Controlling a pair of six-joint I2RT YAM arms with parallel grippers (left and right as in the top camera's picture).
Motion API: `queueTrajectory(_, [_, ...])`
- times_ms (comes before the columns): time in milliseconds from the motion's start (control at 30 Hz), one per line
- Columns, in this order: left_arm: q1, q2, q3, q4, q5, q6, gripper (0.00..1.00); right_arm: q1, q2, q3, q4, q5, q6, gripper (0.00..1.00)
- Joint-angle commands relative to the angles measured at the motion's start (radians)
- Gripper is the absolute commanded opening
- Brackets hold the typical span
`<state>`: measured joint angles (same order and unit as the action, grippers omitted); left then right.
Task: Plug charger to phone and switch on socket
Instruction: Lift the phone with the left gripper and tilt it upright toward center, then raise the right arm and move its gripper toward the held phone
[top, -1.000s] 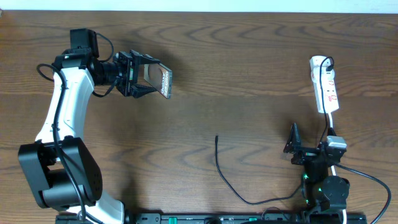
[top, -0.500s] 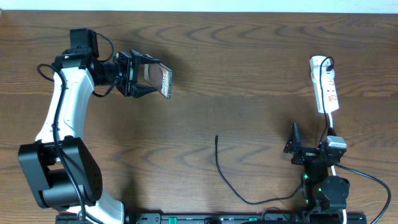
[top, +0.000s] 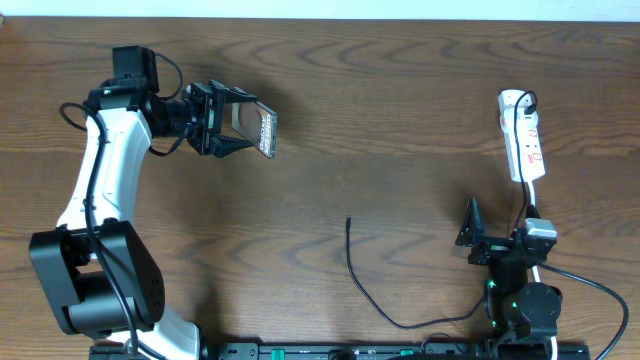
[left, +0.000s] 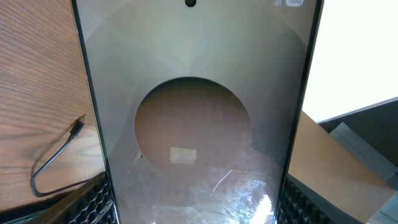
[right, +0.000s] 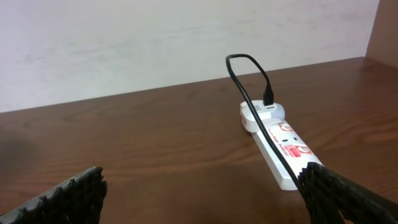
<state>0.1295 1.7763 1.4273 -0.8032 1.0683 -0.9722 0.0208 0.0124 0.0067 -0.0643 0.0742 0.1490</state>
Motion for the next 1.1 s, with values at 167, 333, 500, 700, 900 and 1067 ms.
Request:
queueTrajectory(167, [0.003, -0.041, 0.035, 0.004, 0.05, -0.019, 0.08, 0.007, -0.006, -0.001, 0.031, -0.081, -0.008, 0.99])
queueTrajectory(333, [0.003, -0.041, 0.035, 0.004, 0.053, -0.098, 0.08, 0.007, -0.004, 0.027, 0.009, -0.08, 0.016, 0.99])
queueTrajectory(500, [0.003, -0.041, 0.035, 0.005, 0.11, -0.149, 0.07, 0.007, 0.008, 0.052, -0.045, -0.046, 0.018, 0.99])
queueTrajectory(700, [0.003, -0.041, 0.035, 0.005, 0.111, -0.148, 0.07, 0.007, 0.039, 0.097, -0.107, -0.031, 0.019, 0.99])
queueTrajectory(900, [0.003, -0.041, 0.035, 0.005, 0.11, -0.148, 0.07, 0.007, 0.193, 0.262, -0.122, -0.055, 0.018, 0.99])
queueTrajectory(1067, [0.003, -0.041, 0.035, 0.005, 0.095, -0.148, 0.08, 0.007, 0.508, 0.537, -0.182, -0.191, 0.018, 0.99])
